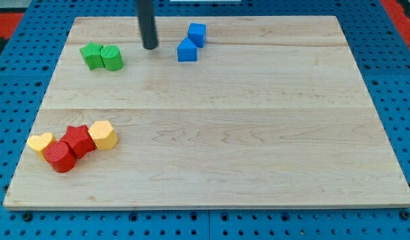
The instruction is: Move green circle and green star below blue triangle
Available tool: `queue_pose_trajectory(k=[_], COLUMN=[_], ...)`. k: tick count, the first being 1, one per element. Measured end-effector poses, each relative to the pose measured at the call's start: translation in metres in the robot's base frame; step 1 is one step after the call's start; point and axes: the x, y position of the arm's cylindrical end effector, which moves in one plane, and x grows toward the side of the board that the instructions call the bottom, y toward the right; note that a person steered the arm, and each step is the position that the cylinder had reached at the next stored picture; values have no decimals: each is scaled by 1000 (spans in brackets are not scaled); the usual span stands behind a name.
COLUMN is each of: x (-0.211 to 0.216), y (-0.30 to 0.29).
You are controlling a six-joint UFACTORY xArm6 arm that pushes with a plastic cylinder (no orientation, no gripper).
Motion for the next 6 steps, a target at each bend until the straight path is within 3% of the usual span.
queue_pose_trajectory(k=[2,3,4,6], x=[-14,17,38,38], y=[-116,-139,-120,-74])
